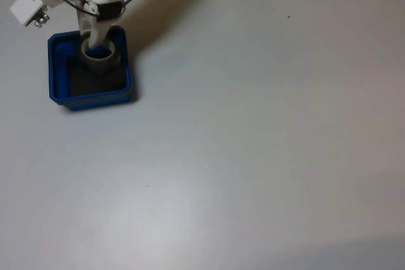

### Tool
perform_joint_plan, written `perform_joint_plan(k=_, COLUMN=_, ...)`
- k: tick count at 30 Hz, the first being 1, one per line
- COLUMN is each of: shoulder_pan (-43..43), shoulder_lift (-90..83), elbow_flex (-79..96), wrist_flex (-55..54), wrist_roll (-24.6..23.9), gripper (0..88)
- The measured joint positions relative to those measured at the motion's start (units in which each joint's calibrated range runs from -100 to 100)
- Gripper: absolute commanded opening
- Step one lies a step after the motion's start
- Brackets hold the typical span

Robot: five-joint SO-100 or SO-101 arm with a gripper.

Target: Pick the black tape roll and drop it in the blue box

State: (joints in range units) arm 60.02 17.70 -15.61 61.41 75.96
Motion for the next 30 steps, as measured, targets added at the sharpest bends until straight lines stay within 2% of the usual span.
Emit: perform_joint_plan(k=30, shoulder_pan=0.69, shoulder_lift=3.05, elbow_flex=0.0, wrist_flex=0.0, wrist_roll=0.0, gripper=1.2)
